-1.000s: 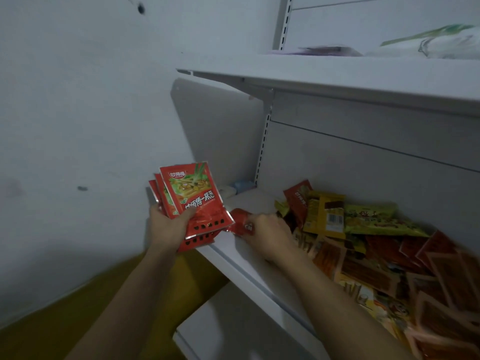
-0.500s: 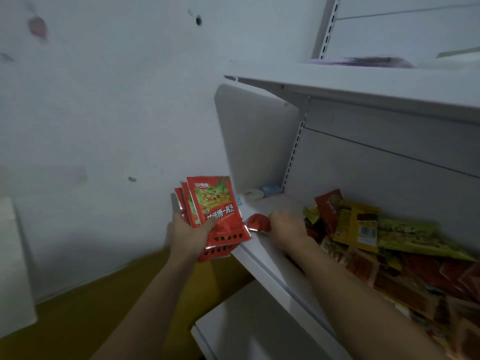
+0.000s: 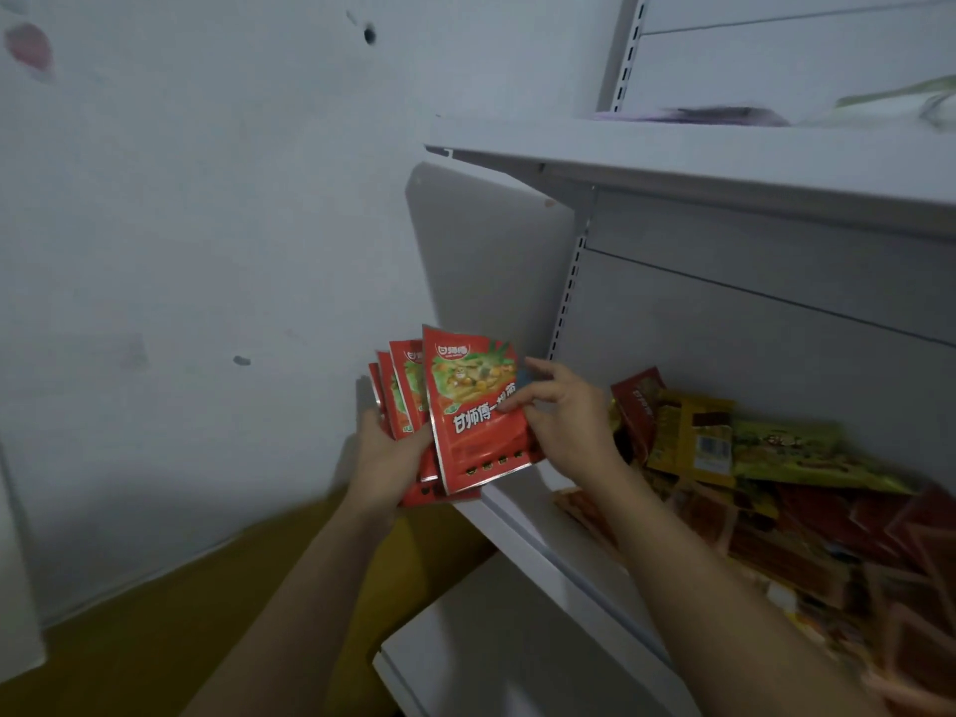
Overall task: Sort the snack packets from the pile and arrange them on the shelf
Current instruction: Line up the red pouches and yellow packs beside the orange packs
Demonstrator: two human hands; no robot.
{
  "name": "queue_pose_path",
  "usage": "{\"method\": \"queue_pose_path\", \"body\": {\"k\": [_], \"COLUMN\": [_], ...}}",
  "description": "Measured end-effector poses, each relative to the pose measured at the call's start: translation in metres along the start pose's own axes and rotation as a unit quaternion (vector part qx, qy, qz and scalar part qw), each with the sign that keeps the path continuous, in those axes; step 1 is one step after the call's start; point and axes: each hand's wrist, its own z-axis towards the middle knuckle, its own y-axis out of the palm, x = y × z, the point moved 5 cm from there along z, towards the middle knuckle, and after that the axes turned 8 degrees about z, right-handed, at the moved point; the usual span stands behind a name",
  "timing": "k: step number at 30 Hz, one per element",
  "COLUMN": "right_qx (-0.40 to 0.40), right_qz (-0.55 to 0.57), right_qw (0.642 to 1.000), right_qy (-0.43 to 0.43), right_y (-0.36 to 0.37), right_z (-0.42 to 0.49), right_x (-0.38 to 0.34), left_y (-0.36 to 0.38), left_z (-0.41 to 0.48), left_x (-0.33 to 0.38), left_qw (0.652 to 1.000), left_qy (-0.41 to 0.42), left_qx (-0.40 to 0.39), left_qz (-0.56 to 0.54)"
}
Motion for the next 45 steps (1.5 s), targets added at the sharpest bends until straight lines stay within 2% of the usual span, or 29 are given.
{"method": "queue_pose_path", "body": {"k": [4,8,11,14,17,22,24,31,39,42,45], "right_qx": [-0.001,-0.027,-0.021,0.045,0.116,0.146,0.157,0.277,0.427,0.449,0.470], "right_qz": [0.021,0.120,0.147,0.184,0.200,0.226,0.239,0.254,0.234,0.207,0.197], "right_qw": [0.998,0.983,0.979,0.973,0.960,0.934,0.924,0.894,0.834,0.828,0.828], "right_qy": [0.064,0.139,0.138,0.129,0.160,0.236,0.255,0.246,0.258,0.265,0.234], "right_y": [-0.007,-0.011,-0.015,-0.032,-0.053,-0.081,-0.093,-0.147,-0.212,-0.231,-0.249], "right_z": [-0.013,-0.028,-0.039,-0.044,-0.049,-0.068,-0.076,-0.118,-0.194,-0.226,-0.261], "right_x": [0.012,0.021,0.028,0.029,0.029,0.029,0.030,0.039,0.051,0.046,0.032], "left_y": [0.018,0.036,0.053,0.067,0.082,0.113,0.128,0.179,0.240,0.260,0.281], "left_z": [-0.005,-0.010,-0.013,-0.016,-0.022,-0.033,-0.039,-0.063,-0.096,-0.117,-0.141], "left_x": [0.001,0.000,-0.001,0.001,0.006,0.017,0.021,0.024,0.017,0.019,0.023], "left_qw": [0.999,0.996,0.993,0.989,0.983,0.969,0.958,0.911,0.897,0.893,0.893], "left_qy": [0.010,0.026,0.028,0.026,0.023,0.016,0.002,-0.016,-0.013,-0.003,0.005], "left_qx": [-0.044,-0.079,-0.105,-0.132,-0.170,-0.236,-0.274,-0.400,-0.430,-0.441,-0.445], "left_qz": [-0.029,-0.039,-0.045,-0.056,-0.069,-0.071,-0.078,-0.095,-0.103,-0.086,-0.071]}}
